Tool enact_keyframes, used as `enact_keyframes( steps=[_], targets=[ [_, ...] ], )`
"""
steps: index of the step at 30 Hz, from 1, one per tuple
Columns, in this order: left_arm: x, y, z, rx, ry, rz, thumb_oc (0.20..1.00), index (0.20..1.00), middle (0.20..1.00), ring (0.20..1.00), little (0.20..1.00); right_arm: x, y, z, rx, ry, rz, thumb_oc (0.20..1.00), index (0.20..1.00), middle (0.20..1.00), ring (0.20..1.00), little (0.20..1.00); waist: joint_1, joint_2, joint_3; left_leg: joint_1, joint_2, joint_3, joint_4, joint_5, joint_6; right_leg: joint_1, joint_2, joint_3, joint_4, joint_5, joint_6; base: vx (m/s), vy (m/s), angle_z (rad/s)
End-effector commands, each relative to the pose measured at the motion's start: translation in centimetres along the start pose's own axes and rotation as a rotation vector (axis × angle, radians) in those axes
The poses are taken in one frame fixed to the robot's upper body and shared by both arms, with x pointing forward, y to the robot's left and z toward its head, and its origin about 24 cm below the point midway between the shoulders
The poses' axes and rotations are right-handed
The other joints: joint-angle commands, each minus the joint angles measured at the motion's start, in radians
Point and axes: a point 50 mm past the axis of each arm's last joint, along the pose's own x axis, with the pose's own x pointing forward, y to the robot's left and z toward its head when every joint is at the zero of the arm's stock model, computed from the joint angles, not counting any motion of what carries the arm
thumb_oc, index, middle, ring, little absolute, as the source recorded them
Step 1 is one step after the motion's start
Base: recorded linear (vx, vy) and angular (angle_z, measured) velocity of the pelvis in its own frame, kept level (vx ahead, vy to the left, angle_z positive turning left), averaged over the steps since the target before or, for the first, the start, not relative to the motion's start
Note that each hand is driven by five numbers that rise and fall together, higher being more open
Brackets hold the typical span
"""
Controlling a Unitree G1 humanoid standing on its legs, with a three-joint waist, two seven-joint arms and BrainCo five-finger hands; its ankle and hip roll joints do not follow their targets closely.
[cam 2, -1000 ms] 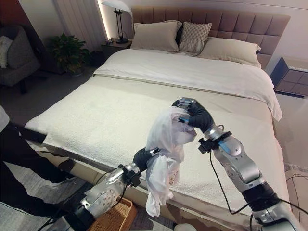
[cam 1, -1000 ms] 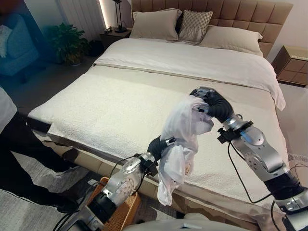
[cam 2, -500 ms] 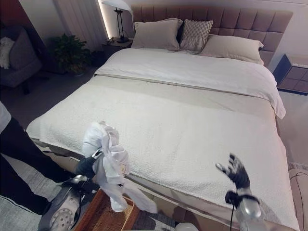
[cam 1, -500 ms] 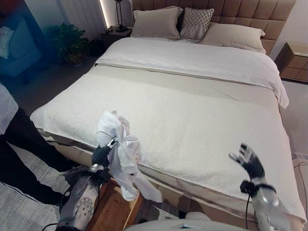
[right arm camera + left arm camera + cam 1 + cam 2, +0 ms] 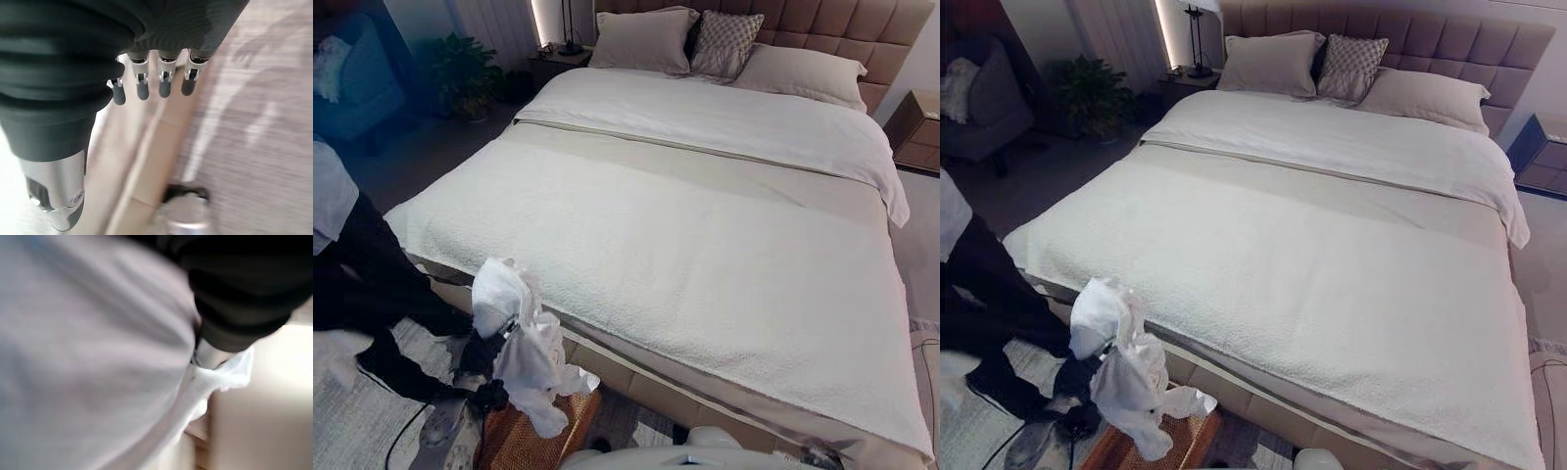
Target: Pick up clothes into the bucket
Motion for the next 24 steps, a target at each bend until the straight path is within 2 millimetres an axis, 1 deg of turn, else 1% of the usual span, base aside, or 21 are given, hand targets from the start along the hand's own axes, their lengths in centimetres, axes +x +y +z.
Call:
enact_keyframes(
  steps=[1, 2, 3, 6, 7, 8, 9, 13, 14, 15, 16, 18, 20, 21, 22, 24],
  targets=[
    [0.3, 2.4, 3.4, 0.188, -0.161, 0.108, 0.2, 0.2, 0.2, 0.2, 0.2, 0.4, 1.3, 2.1, -0.093, -0.068, 0.023, 1.0, 1.0, 1.0, 1.0, 1.0, -0.01, -0.059, -0.003, -0.083, -0.024, -0.034, 0.131, -0.059, -0.018, 0.074, -0.059, -0.004, -0.051, 0.0, 0.067, -0.04, 0.013, 0.13],
    [0.9, 3.0, 2.0, 0.218, -0.106, 0.167, 0.2, 0.2, 0.2, 0.2, 0.2, 0.4, 1.3, 2.6, -0.145, -0.09, 0.02, 1.0, 1.0, 1.0, 1.0, 1.0, -0.008, -0.062, 0.007, -0.094, -0.027, -0.036, 0.14, -0.059, -0.017, 0.064, -0.061, -0.004, -0.045, 0.001, 0.068, -0.05, 0.015, 0.1],
    [1.1, 3.3, 1.3, 0.243, -0.071, 0.201, 0.2, 0.2, 0.2, 0.2, 0.2, 0.5, 1.3, 3.0, -0.177, -0.106, 0.018, 1.0, 1.0, 1.0, 1.0, 1.0, -0.006, -0.064, 0.015, -0.102, -0.028, -0.038, 0.147, -0.059, -0.017, 0.058, -0.063, -0.003, -0.041, 0.002, 0.07, -0.07, 0.02, 0.07],
    [1.8, 3.9, 0.4, 0.312, -0.028, 0.277, 0.2, 0.2, 0.2, 0.2, 0.2, 0.6, 1.2, 4.5, -0.231, -0.163, -0.001, 1.0, 1.0, 1.0, 1.0, 1.0, -0.001, -0.07, 0.039, -0.127, -0.033, -0.042, 0.167, -0.059, -0.015, 0.037, -0.065, -0.003, -0.024, 0.002, 0.071, -0.03, 0.015, 0.03],
    [1.8, 3.9, 0.4, 0.312, -0.029, 0.277, 0.2, 0.2, 0.2, 0.2, 0.2, 0.6, 1.2, 4.5, -0.231, -0.163, -0.001, 1.0, 1.0, 1.0, 1.0, 1.0, -0.001, -0.07, 0.039, -0.128, -0.033, -0.042, 0.168, -0.06, -0.015, 0.036, -0.065, -0.003, -0.023, 0.002, 0.071, -0.06, 0.025, 0.06],
    [2.2, 4.3, 0.4, 0.342, -0.024, 0.33, 0.2, 0.2, 0.2, 0.2, 0.2, 0.7, 1.1, 5.5, -0.231, -0.2, -0.017, 1.0, 1.0, 1.0, 1.0, 1.0, 0.001, -0.075, 0.055, -0.144, -0.034, -0.044, 0.175, -0.059, -0.013, 0.02, -0.065, 0.0, -0.014, 0.003, 0.072, -0.04, 0.015, 0.07],
    [2.2, 4.3, 0.4, 0.342, -0.024, 0.33, 0.2, 0.2, 0.2, 0.2, 0.2, 0.7, 1.1, 5.5, -0.231, -0.2, -0.017, 1.0, 1.0, 1.0, 1.0, 1.0, 0.001, -0.075, 0.055, -0.144, -0.034, -0.044, 0.176, -0.059, -0.013, 0.02, -0.065, 0.0, -0.014, 0.002, 0.072, -0.05, 0.021, 0.05],
    [2.6, 6.0, 0.6, 0.392, -0.024, 0.501, 0.2, 0.2, 0.2, 0.2, 0.2, 0.7, 1.8, 6.7, -0.237, -0.244, -0.028, 1.0, 1.0, 1.0, 1.0, 1.0, 0.011, -0.091, 0.085, -0.175, -0.035, -0.043, 0.187, -0.056, -0.01, -0.01, -0.066, 0.002, -0.003, 0.008, 0.076, -0.02, 0.012, 0.0],
    [2.6, 6.0, 0.7, 0.392, -0.025, 0.502, 0.2, 0.2, 0.2, 0.2, 0.2, 0.7, 1.8, 6.7, -0.236, -0.244, -0.028, 1.0, 1.0, 1.0, 1.0, 1.0, 0.011, -0.091, 0.085, -0.176, -0.035, -0.043, 0.188, -0.056, -0.01, -0.011, -0.066, 0.002, -0.002, 0.008, 0.076, 0.0, 0.0, 0.0],
    [2.8, 6.6, 0.7, 0.429, -0.01, 0.541, 0.2, 0.2, 0.2, 0.2, 0.2, 0.7, 1.9, 7.1, -0.237, -0.256, -0.033, 1.0, 1.0, 1.0, 1.0, 1.0, 0.014, -0.096, 0.096, -0.188, -0.036, -0.044, 0.193, -0.056, -0.01, -0.022, -0.067, 0.004, -0.001, 0.011, 0.078, 0.0, 0.0, 0.0],
    [2.8, 6.6, 0.7, 0.43, -0.01, 0.541, 0.2, 0.2, 0.2, 0.2, 0.2, 0.7, 1.9, 7.1, -0.237, -0.257, -0.033, 1.0, 1.0, 1.0, 1.0, 1.0, 0.014, -0.096, 0.096, -0.188, -0.036, -0.044, 0.193, -0.056, -0.01, -0.023, -0.067, 0.004, -0.001, 0.011, 0.078, -0.04, 0.034, 0.03],
    [3.1, 7.4, 0.5, 0.437, 0.021, 0.586, 0.2, 0.2, 0.2, 0.2, 0.2, 0.7, 2.1, 7.7, -0.241, -0.279, -0.036, 1.0, 1.0, 1.0, 1.0, 1.0, 0.016, -0.105, 0.115, -0.207, -0.037, -0.045, 0.204, -0.056, -0.009, -0.041, -0.067, 0.007, 0.011, 0.01, 0.079, -0.03, 0.019, 0.0],
    [3.5, 7.7, 0.8, 0.467, 0.027, 0.599, 0.2, 0.2, 0.2, 0.2, 0.2, 0.7, 2.2, 8.4, -0.247, -0.304, -0.039, 1.0, 1.0, 1.0, 1.0, 1.0, 0.016, -0.112, 0.139, -0.229, -0.039, -0.048, 0.22, -0.057, -0.008, -0.062, -0.069, 0.011, 0.026, 0.011, 0.08, -0.06, 0.026, 0.0],
    [3.5, 7.7, 0.8, 0.467, 0.026, 0.599, 0.2, 0.2, 0.2, 0.2, 0.2, 0.7, 2.2, 8.4, -0.247, -0.304, -0.039, 1.0, 1.0, 1.0, 1.0, 1.0, 0.016, -0.112, 0.139, -0.23, -0.039, -0.048, 0.221, -0.057, -0.008, -0.064, -0.07, 0.011, 0.027, 0.011, 0.08, -0.09, 0.031, 0.0],
    [3.9, 8.0, 0.9, 0.479, 0.043, 0.613, 0.2, 0.2, 0.2, 0.2, 0.2, 0.7, 2.3, 9.3, -0.251, -0.333, -0.041, 1.0, 1.0, 1.0, 1.0, 1.0, 0.017, -0.119, 0.167, -0.256, -0.038, -0.047, 0.238, -0.057, -0.006, -0.089, -0.073, 0.016, 0.042, 0.015, 0.08, -0.08, 0.035, 0.0],
    [4.5, 8.2, 1.3, 0.478, 0.043, 0.633, 0.2, 0.2, 0.2, 0.2, 0.2, 0.6, 2.5, 10.3, -0.249, -0.37, -0.04, 1.0, 1.0, 1.0, 1.0, 1.0, 0.017, -0.126, 0.193, -0.285, -0.039, -0.048, 0.259, -0.058, -0.004, -0.118, -0.074, 0.022, 0.06, 0.018, 0.079, -0.1, 0.039, 0.01]
  ],
)
